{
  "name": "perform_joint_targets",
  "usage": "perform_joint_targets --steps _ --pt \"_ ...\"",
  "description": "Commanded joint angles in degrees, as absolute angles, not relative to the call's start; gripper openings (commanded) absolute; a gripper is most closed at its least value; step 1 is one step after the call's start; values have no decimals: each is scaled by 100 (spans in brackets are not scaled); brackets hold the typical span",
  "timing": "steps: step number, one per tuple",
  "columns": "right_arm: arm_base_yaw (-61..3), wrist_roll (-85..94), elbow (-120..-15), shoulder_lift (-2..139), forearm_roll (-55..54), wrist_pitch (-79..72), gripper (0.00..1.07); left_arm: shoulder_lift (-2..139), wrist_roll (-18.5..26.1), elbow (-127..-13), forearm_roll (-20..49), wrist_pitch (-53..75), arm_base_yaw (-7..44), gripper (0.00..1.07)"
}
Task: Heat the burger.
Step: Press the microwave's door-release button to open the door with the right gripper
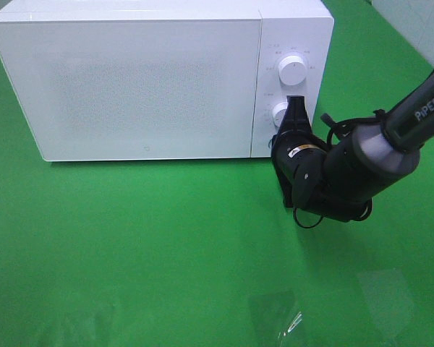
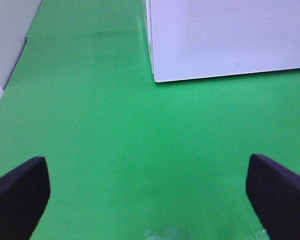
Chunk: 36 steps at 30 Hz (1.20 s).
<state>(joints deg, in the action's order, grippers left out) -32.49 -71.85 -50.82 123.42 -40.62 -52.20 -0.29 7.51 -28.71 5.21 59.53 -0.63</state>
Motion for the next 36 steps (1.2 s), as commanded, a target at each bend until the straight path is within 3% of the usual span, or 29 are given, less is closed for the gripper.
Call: perform_joint_targets --steps 1,20,36 --pt "-3128 -7139 -5306 12256 -4137 -6532 0 -166 756 -2853 533 5947 -69 100" --pt "-2790 -6944 -5907 12462 -3856 -7363 0 -166 756 -2853 516 5947 -69 100" --pt "-2785 -6950 -5798 12376 -3684 -6669 0 -166 756 -2853 504 5947 -69 100"
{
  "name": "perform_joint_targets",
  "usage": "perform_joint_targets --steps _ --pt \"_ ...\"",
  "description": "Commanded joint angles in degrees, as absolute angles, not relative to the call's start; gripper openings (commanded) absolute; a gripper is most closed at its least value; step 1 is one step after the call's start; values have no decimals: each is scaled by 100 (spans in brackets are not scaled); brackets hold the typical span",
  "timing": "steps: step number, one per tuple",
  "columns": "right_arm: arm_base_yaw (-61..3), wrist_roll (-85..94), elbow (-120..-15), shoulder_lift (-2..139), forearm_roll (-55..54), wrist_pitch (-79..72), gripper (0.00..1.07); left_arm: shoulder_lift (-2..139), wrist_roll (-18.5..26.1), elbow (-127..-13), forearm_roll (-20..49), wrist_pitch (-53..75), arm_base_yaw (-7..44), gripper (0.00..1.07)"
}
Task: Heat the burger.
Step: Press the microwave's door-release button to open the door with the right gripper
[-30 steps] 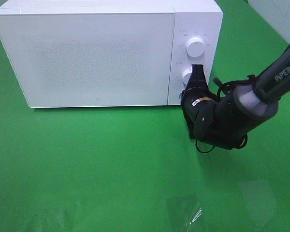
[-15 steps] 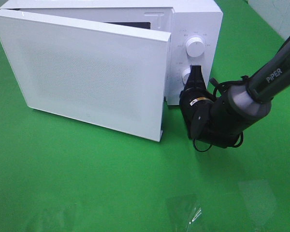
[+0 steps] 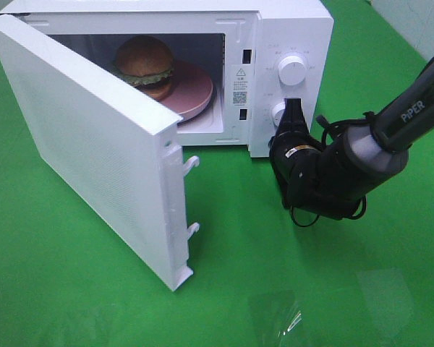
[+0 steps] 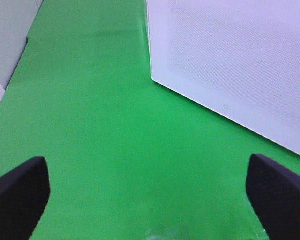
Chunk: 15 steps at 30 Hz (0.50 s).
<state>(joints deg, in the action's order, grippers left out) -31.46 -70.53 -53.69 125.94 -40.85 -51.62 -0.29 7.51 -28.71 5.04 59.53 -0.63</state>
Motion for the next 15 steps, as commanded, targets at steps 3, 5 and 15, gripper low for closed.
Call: perform_joint_targets --steps 3,5,15 --pt "-2813 -6979 -5523 12193 -3633 -6085 0 -166 756 -2853 504 5947 -69 100" --pt "-2813 -7013 -5351 12112 -3501 -5712 0 -166 756 -2853 504 5947 -69 100" --pt "-2813 -7156 -4544 11597 -2504 -3982 0 -166 756 -2853 504 5947 -69 100"
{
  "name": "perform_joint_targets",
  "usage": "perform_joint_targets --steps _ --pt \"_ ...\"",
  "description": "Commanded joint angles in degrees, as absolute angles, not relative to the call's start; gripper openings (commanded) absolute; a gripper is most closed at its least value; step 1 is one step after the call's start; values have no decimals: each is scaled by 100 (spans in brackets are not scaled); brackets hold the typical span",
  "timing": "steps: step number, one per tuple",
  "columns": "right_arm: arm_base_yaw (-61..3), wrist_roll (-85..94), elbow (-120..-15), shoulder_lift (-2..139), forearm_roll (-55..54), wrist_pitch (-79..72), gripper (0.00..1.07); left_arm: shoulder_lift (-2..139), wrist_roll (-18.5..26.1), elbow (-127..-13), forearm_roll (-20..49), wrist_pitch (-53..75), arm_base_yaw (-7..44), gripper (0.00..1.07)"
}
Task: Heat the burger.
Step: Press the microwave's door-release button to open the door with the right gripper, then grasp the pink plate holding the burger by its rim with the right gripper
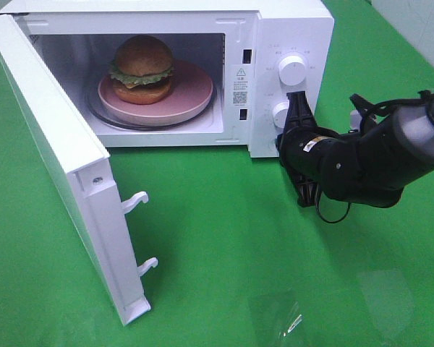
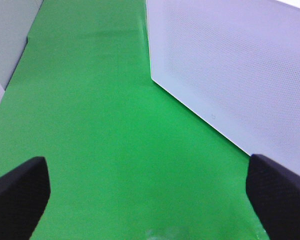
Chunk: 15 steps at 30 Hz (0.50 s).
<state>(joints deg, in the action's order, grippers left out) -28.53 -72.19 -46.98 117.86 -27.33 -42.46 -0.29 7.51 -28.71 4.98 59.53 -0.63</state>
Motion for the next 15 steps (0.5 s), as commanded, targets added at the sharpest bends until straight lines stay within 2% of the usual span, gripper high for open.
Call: perform_joint_targets --steps 1,7,15 --pt "-2813 -7156 -4544 11597 -2504 -3982 0 -166 756 -2853 504 5947 -69 100" --pt "-2813 -6744 -4148 11155 -2401 -3415 0 -166 756 -2853 504 5947 -69 100" --pt "-2813 -5168 -3885 10342 -1845 -2630 1 -166 756 -2853 504 5947 -69 100"
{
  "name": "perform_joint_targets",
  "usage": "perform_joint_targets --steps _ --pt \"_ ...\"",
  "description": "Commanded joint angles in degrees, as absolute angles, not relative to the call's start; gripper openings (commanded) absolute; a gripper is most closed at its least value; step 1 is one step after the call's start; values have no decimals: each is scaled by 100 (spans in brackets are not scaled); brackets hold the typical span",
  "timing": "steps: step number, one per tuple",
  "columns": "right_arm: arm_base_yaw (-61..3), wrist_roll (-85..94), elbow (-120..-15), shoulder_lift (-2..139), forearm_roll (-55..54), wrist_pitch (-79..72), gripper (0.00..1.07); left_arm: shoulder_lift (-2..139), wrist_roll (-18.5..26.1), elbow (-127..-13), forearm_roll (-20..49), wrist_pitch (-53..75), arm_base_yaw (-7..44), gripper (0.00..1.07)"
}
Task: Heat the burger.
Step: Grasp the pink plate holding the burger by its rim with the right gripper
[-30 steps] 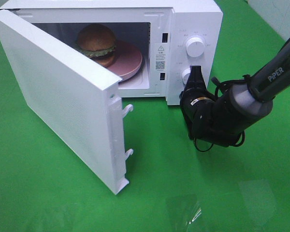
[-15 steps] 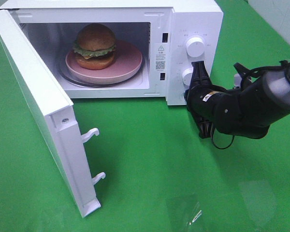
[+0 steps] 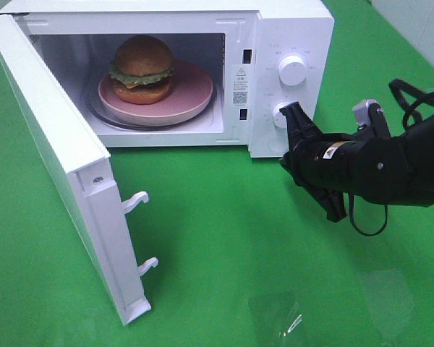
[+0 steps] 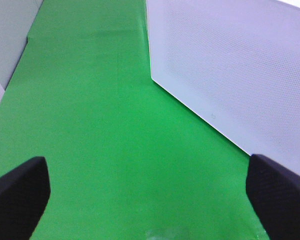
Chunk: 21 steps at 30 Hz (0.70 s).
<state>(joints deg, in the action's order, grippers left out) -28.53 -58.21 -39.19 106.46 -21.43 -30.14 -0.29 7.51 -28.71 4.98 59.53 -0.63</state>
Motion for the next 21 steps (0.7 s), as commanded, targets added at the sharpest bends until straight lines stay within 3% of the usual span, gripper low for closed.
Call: perform_joint_targets --steps 1,8,21 --pt "-2813 -4704 -3885 10136 -1662 -2257 1 -166 756 -2853 504 5947 -69 100" --pt "-2813 -3638 -3885 9660 -968 -980 2 -166 756 -2853 504 5947 -69 100" --pt "-2813 -1725 -4022 9030 -945 1123 5 -166 756 -2853 504 5947 -69 100"
